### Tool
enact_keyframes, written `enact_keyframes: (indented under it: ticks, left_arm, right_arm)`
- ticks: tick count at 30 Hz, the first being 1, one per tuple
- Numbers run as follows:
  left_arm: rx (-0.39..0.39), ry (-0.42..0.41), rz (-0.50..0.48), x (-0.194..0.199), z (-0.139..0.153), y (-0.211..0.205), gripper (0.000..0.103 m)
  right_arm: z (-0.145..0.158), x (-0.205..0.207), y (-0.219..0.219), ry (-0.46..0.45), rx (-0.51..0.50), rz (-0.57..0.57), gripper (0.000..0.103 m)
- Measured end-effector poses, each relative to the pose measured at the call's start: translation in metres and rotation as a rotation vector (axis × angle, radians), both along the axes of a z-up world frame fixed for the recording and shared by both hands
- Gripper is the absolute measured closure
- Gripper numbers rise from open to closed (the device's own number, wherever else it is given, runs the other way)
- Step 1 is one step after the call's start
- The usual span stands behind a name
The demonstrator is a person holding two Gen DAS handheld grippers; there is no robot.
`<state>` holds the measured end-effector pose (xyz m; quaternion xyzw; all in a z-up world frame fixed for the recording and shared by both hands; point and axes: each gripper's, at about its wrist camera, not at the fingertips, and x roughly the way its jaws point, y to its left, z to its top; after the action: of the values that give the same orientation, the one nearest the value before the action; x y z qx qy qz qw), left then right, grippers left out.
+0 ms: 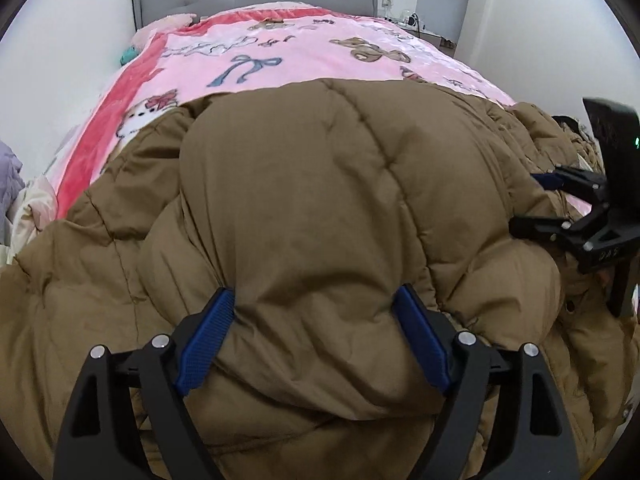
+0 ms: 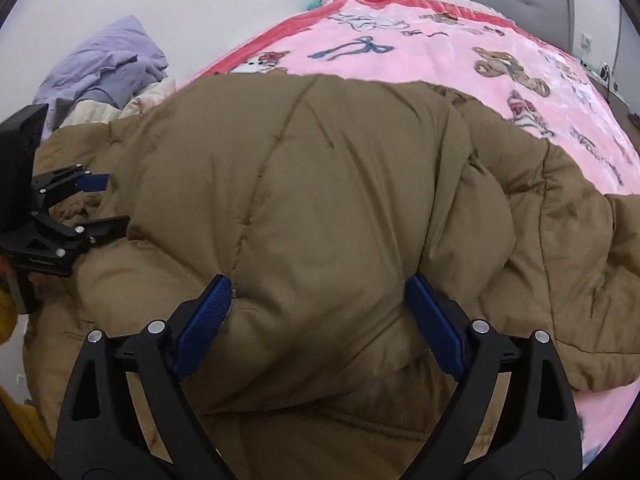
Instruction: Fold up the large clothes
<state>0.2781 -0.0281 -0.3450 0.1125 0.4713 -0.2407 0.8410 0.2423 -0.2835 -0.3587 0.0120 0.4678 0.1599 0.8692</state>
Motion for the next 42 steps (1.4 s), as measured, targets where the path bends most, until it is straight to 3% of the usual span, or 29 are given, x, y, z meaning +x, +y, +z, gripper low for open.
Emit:
enact_keyframes:
  ticks: [14,17,21,24,29,32,35,39,42]
  left_arm:
    - [0.047,0.035,0.005,0.007,-0.007,-0.009,0.016]
    - [0.052,-0.014,0.038,-0.001,0.008,-0.010,0.016]
    - [0.000,-0.116,0.070,-0.020,0.045,-0.007,0.016]
    - [-0.046,-0.191,0.065,-0.035,0.070,-0.016,0.015]
    - [-0.186,-0.131,-0.006,-0.049,0.074,-0.070,0.015]
    - [-0.229,-0.114,-0.058,-0.055,0.065,-0.121,0.015]
    - [-0.273,-0.134,-0.109,-0.064,0.061,-0.176,0.013]
    - [-0.288,-0.075,-0.179,-0.073,0.035,-0.248,0.012]
    - [-0.243,-0.024,-0.240,-0.079,0.010,-0.291,0.012]
  right_arm:
    - [-0.015,0.013,0.009,0.067,-0.061,0.014,0.012]
    - [-0.009,0.014,0.008,0.069,-0.053,0.007,0.012]
    - [0.018,0.001,-0.009,0.015,0.019,-0.063,0.015]
    - [0.042,-0.019,-0.045,-0.047,0.102,-0.201,0.014]
    - [0.063,-0.062,-0.146,-0.134,0.224,-0.574,0.013]
    - [0.058,-0.088,-0.218,-0.128,0.281,-0.817,0.013]
    - [0.047,-0.115,-0.287,-0.131,0.412,-1.006,0.013]
    - [0.033,-0.134,-0.352,-0.154,0.504,-1.160,0.016]
    - [0.013,-0.131,-0.396,-0.122,0.557,-1.228,0.022]
